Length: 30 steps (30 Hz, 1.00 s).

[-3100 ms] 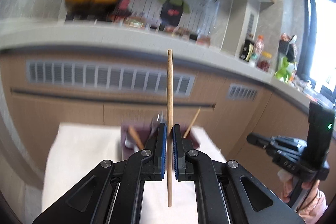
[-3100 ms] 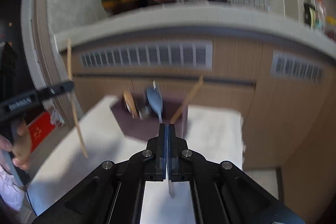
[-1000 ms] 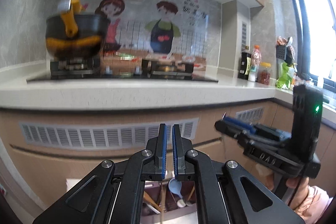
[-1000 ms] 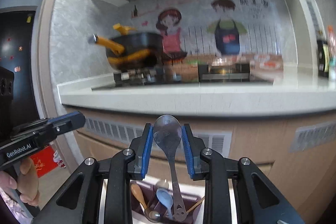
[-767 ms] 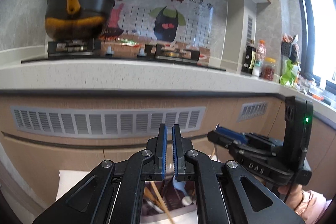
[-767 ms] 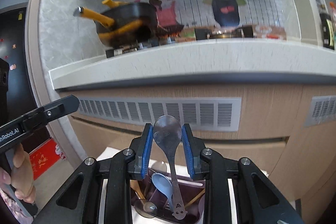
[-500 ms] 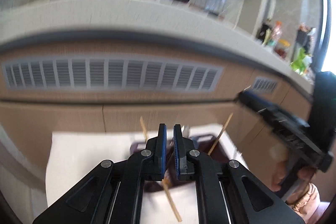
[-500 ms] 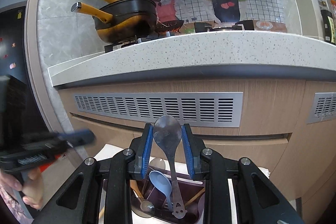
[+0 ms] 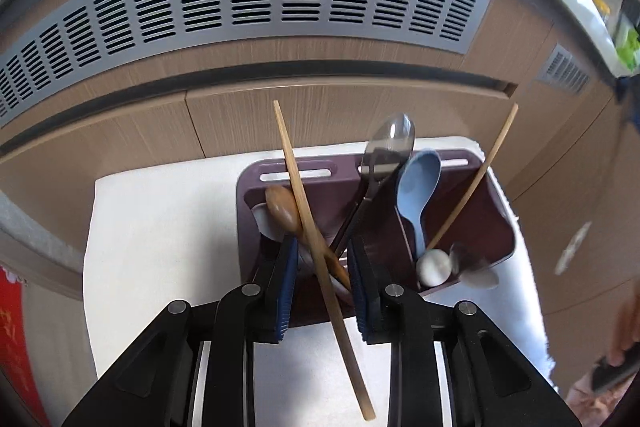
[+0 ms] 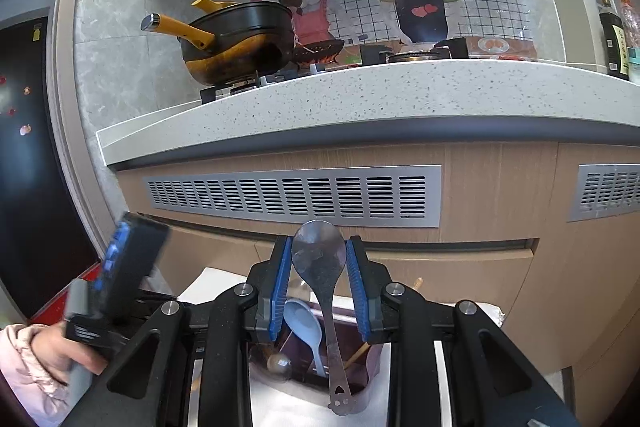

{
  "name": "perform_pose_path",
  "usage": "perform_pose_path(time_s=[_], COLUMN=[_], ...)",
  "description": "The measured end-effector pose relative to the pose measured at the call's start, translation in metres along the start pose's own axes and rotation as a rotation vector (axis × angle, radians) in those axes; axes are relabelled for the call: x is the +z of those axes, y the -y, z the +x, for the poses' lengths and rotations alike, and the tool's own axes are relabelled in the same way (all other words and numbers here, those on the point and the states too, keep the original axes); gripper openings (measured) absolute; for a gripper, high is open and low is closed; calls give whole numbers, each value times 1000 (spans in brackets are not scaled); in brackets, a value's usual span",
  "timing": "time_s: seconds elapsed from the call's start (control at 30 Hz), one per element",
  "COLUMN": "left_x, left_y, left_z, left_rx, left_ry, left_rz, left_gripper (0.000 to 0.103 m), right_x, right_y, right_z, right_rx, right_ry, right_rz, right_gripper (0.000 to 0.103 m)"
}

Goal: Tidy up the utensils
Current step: 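Lower the spoon into the caddy with the right tool while the left tool lowers the chopstick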

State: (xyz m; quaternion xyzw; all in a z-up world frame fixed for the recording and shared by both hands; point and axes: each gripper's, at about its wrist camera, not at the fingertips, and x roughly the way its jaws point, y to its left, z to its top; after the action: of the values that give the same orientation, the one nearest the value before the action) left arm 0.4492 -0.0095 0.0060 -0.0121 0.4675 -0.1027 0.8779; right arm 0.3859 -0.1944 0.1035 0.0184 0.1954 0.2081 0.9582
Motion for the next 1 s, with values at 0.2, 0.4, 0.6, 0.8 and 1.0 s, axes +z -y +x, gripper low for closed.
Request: perform_pose_path(time_s=[0.2,0.4,0.6,0.8,1.0], left_x=[-7,8,-9,-8,-14], left_y=[-2,7,7,-2,-2], left_z=[-48,-131,-170,-138,-89], left_rx=[-66,-149,-158,-151,-82], left_ry=[193,485,775,784,851], left_rz=[-10,12,-14,-74,-117], left_gripper=[5,5,5,5,5], right_x=[4,25,36,31,18], right_y=[-2,-4,-11,-11,0], right_z=[-19,-32,-36,-21,5], right_rx=[0,17,37,48,55], right_ry=[30,101,163,153,124], right_rz=[-7,8,8,24,47], right_gripper=[26,26,26,26,26])
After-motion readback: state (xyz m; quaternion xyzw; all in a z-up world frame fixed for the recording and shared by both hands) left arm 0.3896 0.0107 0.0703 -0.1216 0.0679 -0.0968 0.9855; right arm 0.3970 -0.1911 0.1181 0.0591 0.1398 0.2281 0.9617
